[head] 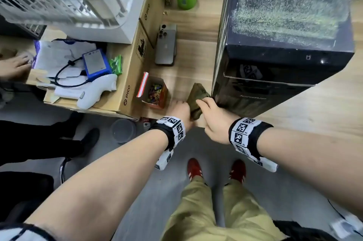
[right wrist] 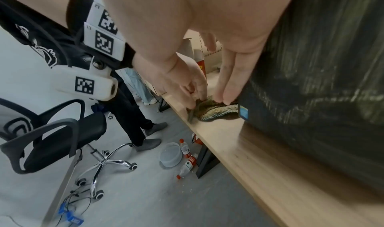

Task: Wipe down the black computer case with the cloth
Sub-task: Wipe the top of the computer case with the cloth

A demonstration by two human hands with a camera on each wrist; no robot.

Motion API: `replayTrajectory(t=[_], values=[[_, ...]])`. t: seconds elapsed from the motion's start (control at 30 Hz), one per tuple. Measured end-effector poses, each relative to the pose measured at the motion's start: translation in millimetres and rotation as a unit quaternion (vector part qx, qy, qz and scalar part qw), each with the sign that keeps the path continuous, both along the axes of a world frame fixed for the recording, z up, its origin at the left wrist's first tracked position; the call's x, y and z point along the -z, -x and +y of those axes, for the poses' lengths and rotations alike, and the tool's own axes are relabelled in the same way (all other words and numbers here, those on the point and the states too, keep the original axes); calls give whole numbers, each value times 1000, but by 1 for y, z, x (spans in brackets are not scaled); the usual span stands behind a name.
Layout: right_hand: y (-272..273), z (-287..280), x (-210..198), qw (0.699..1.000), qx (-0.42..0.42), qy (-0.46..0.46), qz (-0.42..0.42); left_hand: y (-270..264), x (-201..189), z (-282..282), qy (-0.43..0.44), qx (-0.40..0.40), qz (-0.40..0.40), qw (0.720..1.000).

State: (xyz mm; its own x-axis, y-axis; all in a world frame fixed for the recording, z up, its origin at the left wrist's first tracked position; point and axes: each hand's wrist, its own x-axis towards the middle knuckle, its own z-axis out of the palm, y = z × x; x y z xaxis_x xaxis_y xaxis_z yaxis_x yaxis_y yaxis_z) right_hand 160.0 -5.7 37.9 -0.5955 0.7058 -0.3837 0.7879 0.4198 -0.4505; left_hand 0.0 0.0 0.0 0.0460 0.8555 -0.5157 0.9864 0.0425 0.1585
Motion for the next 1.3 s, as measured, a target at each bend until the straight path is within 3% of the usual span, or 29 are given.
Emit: replayTrajectory(t=[0.1, 0.27, 0.4, 0.67, 0.87, 0.93, 1.07, 1.17, 1.23, 1.3], values=[[5, 3, -8, 1000, 9, -1, -8, 6, -3, -1, -4, -56, -55, 997], [9, 2, -13, 999, -8, -6, -39, 6, 5, -3, 14, -135, -75, 988], [7, -3, -16, 998, -8, 22, -65, -3, 6, -4, 41, -136, -139, 980], [16, -1, -55, 996, 31, 79, -36, 17, -55, -4, 6, -232, -247, 941], [39, 0, -126, 982, 138, 128, 23, 46, -156, 6, 71, -84, -310, 944], [45, 1, -151, 959, 204, 190, 56, 53, -187, 15, 65, -76, -327, 940], [47, 13, -206, 842, 351, 351, 212, 53, -256, 35, 39, -79, -435, 896], [38, 35, -247, 797, 406, 309, 325, 45, -296, 53, 15, -84, -538, 839], [29, 51, -267, 788, 426, 236, 376, 34, -319, 62, -7, -83, -585, 807], [13, 69, -289, 764, 443, 171, 436, 17, -341, 72, -34, -78, -598, 797]])
